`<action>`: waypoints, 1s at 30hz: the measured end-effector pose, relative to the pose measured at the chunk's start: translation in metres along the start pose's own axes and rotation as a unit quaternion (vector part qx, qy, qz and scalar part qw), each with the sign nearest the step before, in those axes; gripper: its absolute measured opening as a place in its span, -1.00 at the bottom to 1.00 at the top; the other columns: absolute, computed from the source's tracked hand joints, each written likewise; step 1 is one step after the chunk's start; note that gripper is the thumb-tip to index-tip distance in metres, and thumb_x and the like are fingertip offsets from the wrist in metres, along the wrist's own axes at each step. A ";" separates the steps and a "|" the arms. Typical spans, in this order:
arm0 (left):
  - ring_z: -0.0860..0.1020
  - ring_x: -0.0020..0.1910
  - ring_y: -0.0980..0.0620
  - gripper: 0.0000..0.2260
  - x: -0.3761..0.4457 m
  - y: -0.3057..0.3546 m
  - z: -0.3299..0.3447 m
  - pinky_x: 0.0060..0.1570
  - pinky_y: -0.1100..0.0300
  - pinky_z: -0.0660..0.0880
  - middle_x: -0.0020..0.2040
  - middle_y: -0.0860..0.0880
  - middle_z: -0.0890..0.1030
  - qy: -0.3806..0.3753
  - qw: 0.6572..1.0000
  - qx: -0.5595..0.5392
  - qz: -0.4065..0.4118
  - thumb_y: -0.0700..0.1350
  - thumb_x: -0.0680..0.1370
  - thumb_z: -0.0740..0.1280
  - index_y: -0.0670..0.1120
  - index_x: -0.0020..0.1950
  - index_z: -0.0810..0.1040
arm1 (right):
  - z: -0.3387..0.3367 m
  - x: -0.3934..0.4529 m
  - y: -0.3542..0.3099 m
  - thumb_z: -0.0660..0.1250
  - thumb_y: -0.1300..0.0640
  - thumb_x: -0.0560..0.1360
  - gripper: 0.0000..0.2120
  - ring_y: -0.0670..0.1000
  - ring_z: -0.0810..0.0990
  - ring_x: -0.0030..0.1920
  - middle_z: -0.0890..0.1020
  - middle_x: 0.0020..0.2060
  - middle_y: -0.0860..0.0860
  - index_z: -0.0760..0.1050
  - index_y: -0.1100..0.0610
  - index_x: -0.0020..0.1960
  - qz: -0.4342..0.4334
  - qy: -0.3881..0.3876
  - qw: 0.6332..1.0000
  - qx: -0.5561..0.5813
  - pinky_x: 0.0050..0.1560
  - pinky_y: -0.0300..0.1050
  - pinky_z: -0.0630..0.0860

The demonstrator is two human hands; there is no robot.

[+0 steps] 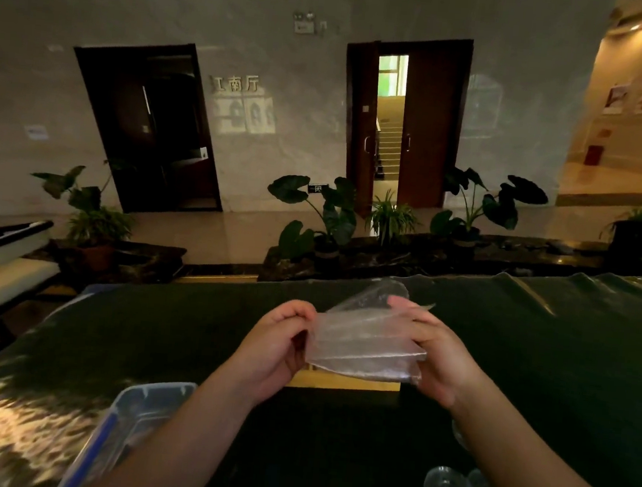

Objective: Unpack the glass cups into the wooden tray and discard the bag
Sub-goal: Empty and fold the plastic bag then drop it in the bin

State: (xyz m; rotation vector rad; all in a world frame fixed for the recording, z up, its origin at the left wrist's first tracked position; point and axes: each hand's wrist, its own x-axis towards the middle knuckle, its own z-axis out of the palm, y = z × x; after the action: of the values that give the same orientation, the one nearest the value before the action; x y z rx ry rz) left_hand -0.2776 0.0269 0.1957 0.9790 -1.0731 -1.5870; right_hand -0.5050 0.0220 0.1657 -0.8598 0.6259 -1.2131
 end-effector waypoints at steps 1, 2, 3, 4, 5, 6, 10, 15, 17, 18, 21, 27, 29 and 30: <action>0.70 -0.21 -0.05 -0.68 -0.001 -0.001 -0.001 -0.36 0.14 0.59 -0.11 -0.12 0.68 0.002 1.000 0.002 0.000 -0.33 0.56 0.24 -0.09 -0.30 0.63 | -0.001 0.000 0.003 0.49 0.34 0.27 -0.59 0.24 0.74 -0.05 0.74 0.00 0.21 0.68 0.11 0.11 0.001 0.013 1.000 0.011 -0.20 0.06 0.66; 0.70 -0.24 -0.04 -0.68 -0.001 -0.003 -0.002 -0.37 0.15 0.58 -0.12 -0.13 0.66 0.002 1.000 0.005 0.003 -0.33 0.56 0.23 -0.09 -0.31 0.62 | -0.001 0.000 0.005 0.46 0.36 0.30 -0.59 0.25 0.74 -0.06 0.71 0.03 0.25 0.64 0.15 0.13 0.003 0.025 0.999 0.020 -0.21 0.06 0.66; 0.69 -0.24 -0.04 -0.69 -0.001 -0.004 -0.003 -0.37 0.15 0.58 -0.11 -0.14 0.65 -0.001 1.000 0.006 0.005 -0.32 0.57 0.22 -0.09 -0.29 0.61 | -0.002 0.000 0.008 0.43 0.38 0.33 -0.61 0.26 0.73 -0.06 0.67 0.07 0.26 0.60 0.18 0.14 0.005 0.032 0.999 0.021 -0.20 0.07 0.66; 0.69 -0.22 -0.05 -0.70 -0.001 -0.005 -0.005 -0.36 0.13 0.58 -0.10 -0.15 0.64 -0.004 1.000 0.001 0.008 -0.31 0.58 0.21 -0.10 -0.28 0.60 | -0.001 0.000 0.009 0.42 0.37 0.35 -0.66 0.26 0.72 -0.05 0.66 0.08 0.26 0.59 0.19 0.12 0.008 0.032 0.999 0.007 -0.19 0.07 0.66; 0.69 -0.18 -0.08 -0.71 -0.002 -0.006 -0.008 -0.33 0.11 0.59 -0.07 -0.16 0.63 -0.007 1.000 -0.005 0.008 -0.29 0.59 0.20 -0.10 -0.27 0.59 | 0.000 0.000 0.010 0.44 0.33 0.36 -0.71 0.25 0.72 -0.03 0.67 0.06 0.25 0.61 0.19 0.08 0.006 0.027 0.999 -0.024 -0.17 0.07 0.65; 0.68 -0.10 -0.12 -0.73 -0.002 -0.006 -0.011 -0.29 0.06 0.60 0.00 -0.18 0.62 -0.012 1.000 -0.012 0.004 -0.24 0.59 0.19 -0.11 -0.26 0.58 | 0.001 0.001 0.010 0.46 0.27 0.36 -0.76 0.24 0.72 -0.02 0.70 0.04 0.21 0.64 0.18 0.03 0.002 0.021 0.998 -0.062 -0.17 0.05 0.65; 0.61 0.08 -0.23 -0.85 -0.007 -0.003 -0.020 -0.18 -0.01 0.60 0.18 -0.21 0.55 -0.021 0.998 0.055 -0.023 -0.05 0.53 0.33 -0.10 -0.15 0.59 | 0.003 0.003 0.010 0.45 0.22 0.35 -0.90 0.15 0.73 -0.01 0.72 -0.02 0.10 0.67 0.17 -0.14 -0.015 0.012 0.990 -0.138 -0.17 -0.01 0.65; 0.64 -0.07 -0.03 -0.76 -0.009 -0.005 -0.022 -0.22 0.18 0.60 0.03 -0.11 0.58 0.019 0.960 0.246 0.133 -0.24 0.46 0.47 0.11 -0.20 0.57 | 0.000 0.009 0.019 0.39 0.02 0.30 -0.46 0.24 0.69 0.11 0.67 0.19 0.18 0.59 0.07 0.29 0.045 -0.029 0.997 0.057 -0.08 0.21 0.63; 0.62 -0.04 -0.07 -0.72 -0.009 -0.005 -0.022 -0.20 0.06 0.64 0.03 -0.09 0.57 0.044 0.942 0.273 0.189 -0.26 0.47 0.46 0.14 -0.15 0.55 | 0.006 0.010 0.021 0.36 -0.14 0.34 -0.36 0.28 0.65 0.16 0.59 0.28 0.23 0.49 0.06 0.38 0.085 -0.017 0.993 0.074 -0.02 0.25 0.62; 0.61 -0.02 -0.09 -0.71 -0.009 -0.005 -0.023 -0.15 -0.02 0.64 0.04 -0.09 0.57 0.048 0.935 0.283 0.208 -0.27 0.48 0.45 0.15 -0.11 0.54 | 0.009 0.010 0.022 0.38 -0.20 0.36 -0.36 0.25 0.65 0.17 0.62 0.27 0.21 0.49 0.05 0.37 0.096 -0.026 0.995 0.024 0.01 0.22 0.62; 0.63 -0.01 -0.01 -0.60 -0.008 -0.009 -0.027 -0.18 0.02 0.66 0.13 -0.06 0.55 0.041 0.944 0.248 0.215 -0.27 0.49 0.44 0.26 0.04 0.53 | 0.013 0.009 0.024 0.49 0.04 0.42 -0.53 0.16 0.68 0.14 0.70 0.16 0.12 0.55 0.02 0.32 0.084 -0.042 0.988 -0.119 -0.02 0.06 0.64; 0.66 0.07 -0.09 -0.50 0.001 -0.020 -0.034 -0.08 0.05 0.63 0.11 -0.06 0.69 0.000 0.999 0.025 -0.028 0.03 0.34 0.60 0.09 0.23 0.55 | 0.003 0.012 0.023 0.43 0.41 0.34 -0.48 0.23 0.69 0.11 0.70 0.11 0.21 0.55 0.15 0.28 0.014 0.007 0.997 -0.081 -0.03 0.03 0.67; 0.65 0.11 -0.10 -0.56 -0.001 -0.031 -0.034 -0.05 0.10 0.61 0.12 -0.10 0.69 -0.030 0.997 0.030 -0.072 0.02 0.37 0.58 -0.07 0.19 0.61 | 0.000 0.011 0.032 0.44 0.40 0.31 -0.46 0.20 0.70 0.10 0.71 0.09 0.19 0.55 0.15 0.27 0.015 0.029 0.996 -0.077 -0.02 0.03 0.68; 0.65 0.11 -0.08 -0.62 -0.003 -0.037 -0.035 -0.05 0.13 0.61 0.11 -0.10 0.69 -0.026 0.996 0.051 -0.068 -0.02 0.39 0.56 -0.08 0.16 0.63 | -0.001 0.011 0.037 0.45 0.39 0.30 -0.45 0.18 0.70 0.09 0.72 0.09 0.18 0.54 0.14 0.27 0.021 0.037 0.996 -0.077 -0.05 0.00 0.68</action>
State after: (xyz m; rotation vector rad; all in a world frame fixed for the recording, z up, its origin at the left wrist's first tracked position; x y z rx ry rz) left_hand -0.2541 0.0289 0.1506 1.1031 -1.1544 -1.6892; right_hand -0.4836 0.0157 0.1346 -0.9288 0.8021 -1.1732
